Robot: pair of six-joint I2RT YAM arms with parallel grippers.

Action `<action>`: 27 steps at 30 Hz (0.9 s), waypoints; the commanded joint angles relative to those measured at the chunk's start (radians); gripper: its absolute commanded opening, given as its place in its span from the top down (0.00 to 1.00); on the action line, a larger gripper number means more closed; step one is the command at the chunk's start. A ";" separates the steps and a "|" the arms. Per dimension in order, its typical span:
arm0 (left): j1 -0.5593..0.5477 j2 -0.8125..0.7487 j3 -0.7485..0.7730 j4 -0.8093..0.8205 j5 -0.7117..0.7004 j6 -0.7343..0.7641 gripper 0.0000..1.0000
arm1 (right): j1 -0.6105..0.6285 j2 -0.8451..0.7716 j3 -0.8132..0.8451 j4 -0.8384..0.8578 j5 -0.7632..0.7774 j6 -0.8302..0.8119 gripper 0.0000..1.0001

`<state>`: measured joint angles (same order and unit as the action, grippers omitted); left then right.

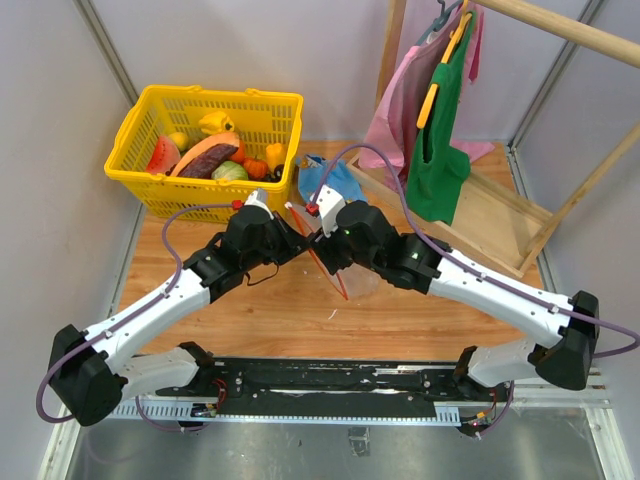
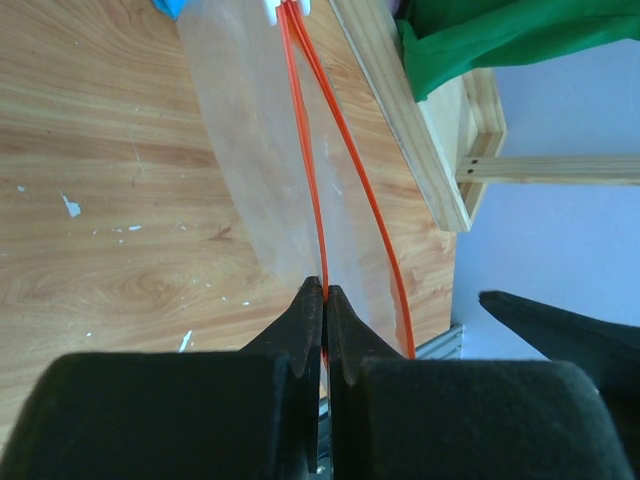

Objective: Place the food in the zip-top bag and seal the zipper
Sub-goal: Open the zipper of the food storage bag.

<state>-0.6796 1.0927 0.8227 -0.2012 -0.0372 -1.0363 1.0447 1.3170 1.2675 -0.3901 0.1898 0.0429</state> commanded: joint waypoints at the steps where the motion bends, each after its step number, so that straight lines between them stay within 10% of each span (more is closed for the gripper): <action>1: -0.012 -0.020 0.041 -0.015 -0.026 0.023 1.00 | 0.021 0.034 0.007 -0.020 0.103 0.014 0.41; 17: -0.017 -0.002 0.072 -0.043 -0.008 0.052 1.00 | 0.001 0.126 -0.043 0.001 0.175 -0.002 0.53; 27: -0.017 -0.001 0.125 -0.187 -0.027 0.107 1.00 | -0.073 0.072 -0.059 -0.030 0.354 -0.043 0.99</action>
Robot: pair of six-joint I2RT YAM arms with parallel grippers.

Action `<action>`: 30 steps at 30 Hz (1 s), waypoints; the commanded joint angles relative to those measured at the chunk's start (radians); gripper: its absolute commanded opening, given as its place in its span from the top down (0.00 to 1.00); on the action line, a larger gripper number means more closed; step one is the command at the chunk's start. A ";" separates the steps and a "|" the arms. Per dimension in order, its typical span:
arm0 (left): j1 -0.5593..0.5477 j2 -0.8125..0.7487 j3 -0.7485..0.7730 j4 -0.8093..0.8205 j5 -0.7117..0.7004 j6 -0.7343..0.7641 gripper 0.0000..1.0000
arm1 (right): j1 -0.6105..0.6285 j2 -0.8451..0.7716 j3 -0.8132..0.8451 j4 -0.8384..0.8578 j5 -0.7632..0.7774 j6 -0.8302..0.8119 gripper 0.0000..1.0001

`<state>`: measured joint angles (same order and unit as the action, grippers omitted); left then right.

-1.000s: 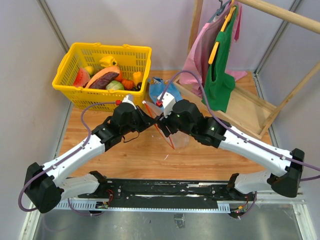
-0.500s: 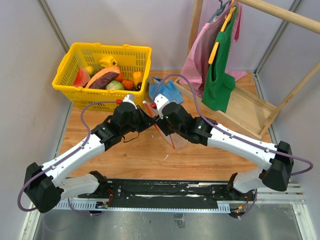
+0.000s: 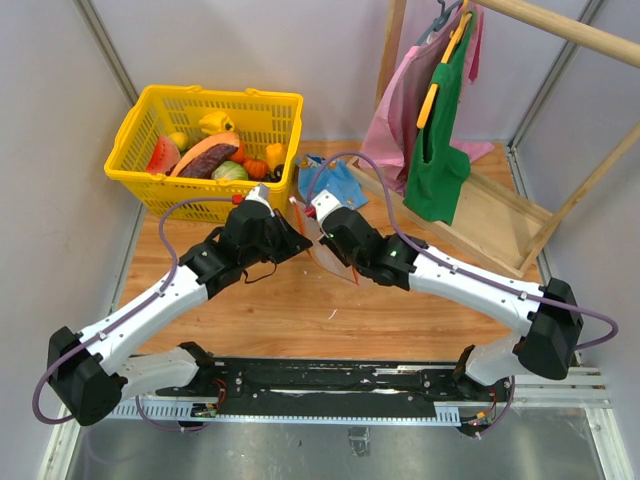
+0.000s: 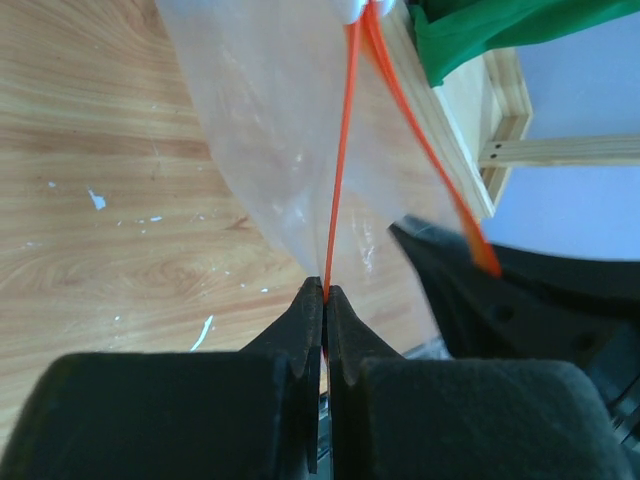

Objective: Place the food in the zip-top bag and seal the zipper
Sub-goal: Open the zipper of the food storage bag.

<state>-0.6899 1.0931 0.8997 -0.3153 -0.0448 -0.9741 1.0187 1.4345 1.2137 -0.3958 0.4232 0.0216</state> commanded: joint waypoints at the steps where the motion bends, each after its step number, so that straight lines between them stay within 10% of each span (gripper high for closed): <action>1: -0.007 0.002 0.057 -0.088 -0.021 0.056 1.00 | -0.063 -0.055 -0.002 -0.033 0.134 -0.025 0.99; 21: -0.007 0.103 0.087 -0.152 -0.049 0.171 1.00 | -0.183 -0.090 -0.031 -0.101 0.059 0.056 0.99; 30: -0.007 0.101 0.092 -0.180 -0.089 0.173 1.00 | -0.183 -0.125 -0.010 -0.132 0.034 0.036 0.79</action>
<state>-0.6956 1.1988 0.9936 -0.4881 -0.0952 -0.8162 0.8440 1.3457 1.1946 -0.4934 0.4694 0.0559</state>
